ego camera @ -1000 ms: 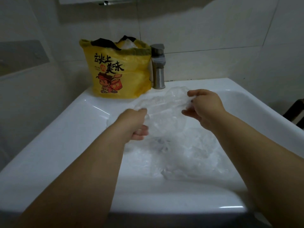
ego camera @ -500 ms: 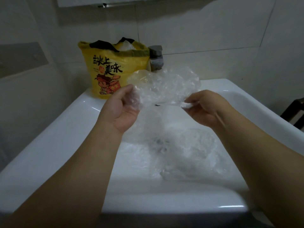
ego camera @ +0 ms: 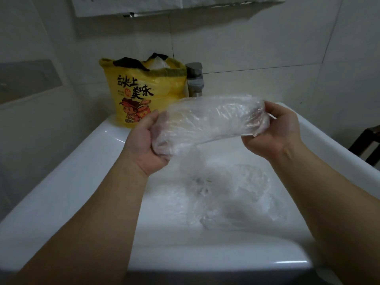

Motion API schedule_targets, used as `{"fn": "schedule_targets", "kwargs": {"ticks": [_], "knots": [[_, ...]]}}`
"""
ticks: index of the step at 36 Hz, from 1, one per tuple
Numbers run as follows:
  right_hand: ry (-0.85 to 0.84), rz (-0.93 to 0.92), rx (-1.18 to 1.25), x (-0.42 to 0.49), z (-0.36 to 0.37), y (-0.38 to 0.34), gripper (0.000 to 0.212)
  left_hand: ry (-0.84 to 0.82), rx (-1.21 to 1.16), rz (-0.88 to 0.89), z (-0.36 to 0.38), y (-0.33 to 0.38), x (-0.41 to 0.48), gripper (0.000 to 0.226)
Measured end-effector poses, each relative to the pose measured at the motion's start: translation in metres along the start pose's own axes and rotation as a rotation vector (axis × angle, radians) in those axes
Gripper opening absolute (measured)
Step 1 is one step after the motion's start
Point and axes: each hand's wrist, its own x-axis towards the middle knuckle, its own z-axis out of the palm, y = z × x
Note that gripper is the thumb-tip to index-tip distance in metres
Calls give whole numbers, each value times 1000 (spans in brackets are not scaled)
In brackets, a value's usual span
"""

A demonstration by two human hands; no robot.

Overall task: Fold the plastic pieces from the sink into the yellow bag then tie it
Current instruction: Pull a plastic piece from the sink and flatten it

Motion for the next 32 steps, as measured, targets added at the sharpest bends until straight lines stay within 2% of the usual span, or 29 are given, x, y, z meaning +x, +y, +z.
{"fn": "schedule_targets", "kwargs": {"ticks": [3,4,6,7,8,9,11,13,14,16,18,19,22,24,25,27,28,30,32], "knots": [[-110,53,-149,-3,5,0,19,83,151,-90,-6,-1,3,38],[-154,84,-203,-5,6,1,20,153,314,-119,-9,-5,6,33],[-168,127,-312,-4,6,2,19,320,791,-103,-15,-16,6,12],[-149,136,-377,-4,6,2,19,397,1004,-28,-17,-21,6,6],[-118,135,-443,-4,6,3,20,446,1145,113,-16,-23,9,19],[-100,133,-505,-4,6,4,20,408,1154,226,-13,-24,9,34],[-106,159,-590,-5,7,8,17,239,932,289,4,-21,2,37],[-146,202,-635,-7,9,13,12,37,846,208,12,-21,-1,44],[-166,225,-637,-7,10,14,17,-49,895,147,12,-24,-1,53],[-167,244,-623,-8,11,15,27,-177,963,9,10,-31,-2,50],[-128,197,-615,-10,13,13,19,-187,943,-26,8,-34,-1,42],[-84,165,-590,-11,13,12,23,-168,892,-4,8,-32,0,42],[25,131,-312,-8,9,6,56,-119,654,73,2,-26,8,40],[59,180,-194,-3,2,5,100,-84,508,116,0,-23,12,37],[49,234,-240,-3,1,6,112,-63,456,131,0,-22,14,39],[-28,354,-473,-5,1,13,120,-30,392,167,0,-21,14,43],[-78,394,-606,-8,3,19,112,-15,375,176,0,-21,14,42],[-128,375,-796,-11,7,29,68,-2,356,192,2,-20,12,46],[-109,267,-838,-8,6,34,30,16,331,194,2,-20,12,51]]}}
